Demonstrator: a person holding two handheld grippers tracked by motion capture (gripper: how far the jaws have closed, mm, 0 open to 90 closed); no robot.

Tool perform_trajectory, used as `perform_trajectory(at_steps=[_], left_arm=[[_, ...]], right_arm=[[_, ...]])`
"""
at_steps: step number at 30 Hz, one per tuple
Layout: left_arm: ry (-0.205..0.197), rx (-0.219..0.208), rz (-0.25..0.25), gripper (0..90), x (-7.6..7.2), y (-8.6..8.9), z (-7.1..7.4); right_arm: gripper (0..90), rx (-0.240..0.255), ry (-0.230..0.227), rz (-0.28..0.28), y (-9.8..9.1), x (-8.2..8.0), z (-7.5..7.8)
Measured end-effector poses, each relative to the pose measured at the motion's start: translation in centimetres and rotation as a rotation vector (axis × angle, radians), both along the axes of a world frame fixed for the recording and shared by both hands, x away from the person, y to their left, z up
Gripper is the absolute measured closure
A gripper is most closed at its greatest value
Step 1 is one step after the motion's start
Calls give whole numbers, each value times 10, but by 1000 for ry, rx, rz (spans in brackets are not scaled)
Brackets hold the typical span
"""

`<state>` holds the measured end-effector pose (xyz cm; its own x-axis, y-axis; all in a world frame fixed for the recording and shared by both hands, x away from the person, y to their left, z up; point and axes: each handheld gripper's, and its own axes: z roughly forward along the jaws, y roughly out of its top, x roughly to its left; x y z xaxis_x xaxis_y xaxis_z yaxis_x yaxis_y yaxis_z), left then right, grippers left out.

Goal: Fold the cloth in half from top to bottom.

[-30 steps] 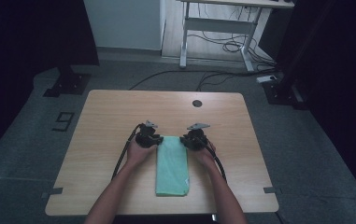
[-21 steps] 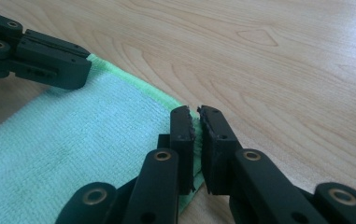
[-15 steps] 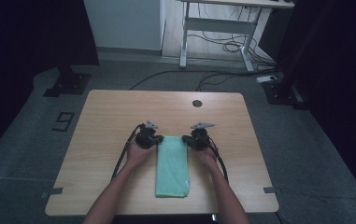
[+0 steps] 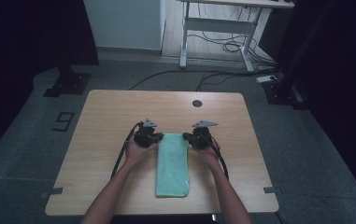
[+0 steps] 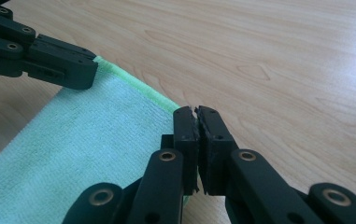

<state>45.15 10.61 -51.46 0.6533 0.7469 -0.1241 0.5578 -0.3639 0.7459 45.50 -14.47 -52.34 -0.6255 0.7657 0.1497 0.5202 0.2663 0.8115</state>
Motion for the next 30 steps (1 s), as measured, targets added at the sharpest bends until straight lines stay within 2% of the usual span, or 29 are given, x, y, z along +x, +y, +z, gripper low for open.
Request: perform_trajectory(at_steps=[6,9,12,15,23,30], left_arm=[[-22,0,-2,879,1,-1,9],[-41,-4,-7,879,5,-2,17],[-68,-17,-9,879,6,-2,27],[-79,-9,-21,879,5,-2,27],[-75,-15,-42,879,-3,-2,12],[-126,-25,-53,880,-3,-4,28]], right_arm=[[866,11,-16,-1,-1,0,8],[866,-2,-31,-3,-2,2,16],[867,12,-60,-11,-3,4,30],[867,21,-95,-10,-3,2,38],[868,21,-81,2,-4,-5,27],[869,31,-103,-9,-9,-9,34]])
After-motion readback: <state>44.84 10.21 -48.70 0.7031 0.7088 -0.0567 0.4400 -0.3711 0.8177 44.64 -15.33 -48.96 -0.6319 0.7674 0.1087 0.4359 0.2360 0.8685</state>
